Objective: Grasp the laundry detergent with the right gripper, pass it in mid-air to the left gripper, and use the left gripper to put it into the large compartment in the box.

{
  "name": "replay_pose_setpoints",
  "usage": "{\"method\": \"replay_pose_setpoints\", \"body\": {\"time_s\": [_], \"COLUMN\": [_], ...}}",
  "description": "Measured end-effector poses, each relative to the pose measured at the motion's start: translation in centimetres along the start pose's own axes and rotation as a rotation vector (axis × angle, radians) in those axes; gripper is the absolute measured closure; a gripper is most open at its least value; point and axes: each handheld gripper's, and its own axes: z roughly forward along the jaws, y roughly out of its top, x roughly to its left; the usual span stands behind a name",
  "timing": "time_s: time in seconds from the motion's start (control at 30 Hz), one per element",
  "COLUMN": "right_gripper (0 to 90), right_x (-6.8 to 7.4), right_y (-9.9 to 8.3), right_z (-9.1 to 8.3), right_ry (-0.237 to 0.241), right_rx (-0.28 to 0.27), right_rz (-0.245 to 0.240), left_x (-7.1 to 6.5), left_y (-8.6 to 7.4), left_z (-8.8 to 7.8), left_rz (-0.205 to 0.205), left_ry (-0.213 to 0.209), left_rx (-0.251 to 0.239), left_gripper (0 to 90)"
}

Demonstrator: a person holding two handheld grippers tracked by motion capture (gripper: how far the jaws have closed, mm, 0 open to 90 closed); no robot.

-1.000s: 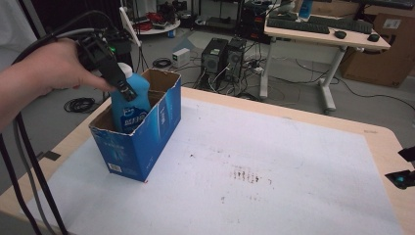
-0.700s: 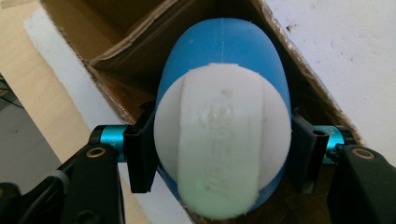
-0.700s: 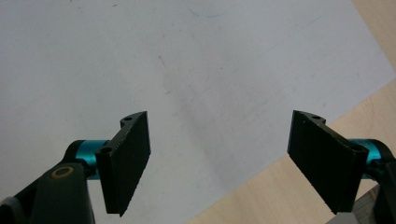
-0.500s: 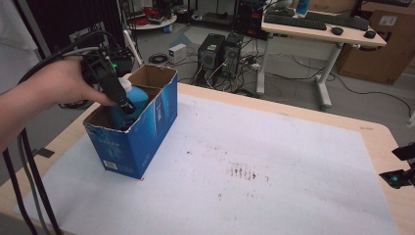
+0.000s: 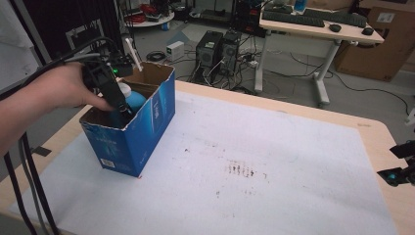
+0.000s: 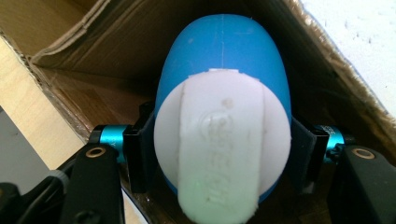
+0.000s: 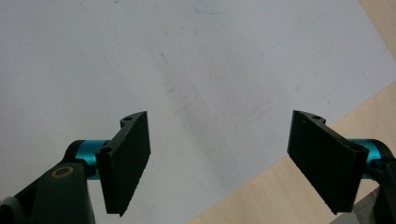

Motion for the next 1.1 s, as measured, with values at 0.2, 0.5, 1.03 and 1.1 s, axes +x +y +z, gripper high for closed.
{"method": "replay_pose_setpoints", "body": {"time_s": [0.2,0.5,1.03,1.1], "right_gripper": [20.6,20.6,20.6,20.5], "right_x": [0.16,0.25,0.31,0.33], "right_y": [0.06,0.03,-0.03,-0.04], "right_z": [0.23,0.16,0.25,0.27], "right_ry": [0.003,0.005,0.005,0.005], "right_rx": [-0.002,-0.002,0.001,0.002], "right_rz": [-0.003,-0.012,-0.005,-0.006], "left_x": [-0.01,0.11,0.17,0.20], "left_y": [-0.16,-0.08,0.07,0.12], "left_z": [-0.01,-0.14,-0.17,-0.18], "left_rz": [0.000,-0.006,-0.004,-0.003], "left_ry": [0.000,-0.021,-0.021,-0.022], "left_rx": [0.007,0.012,0.028,0.033], "left_gripper": [38.1,37.6,37.6,37.6]}}
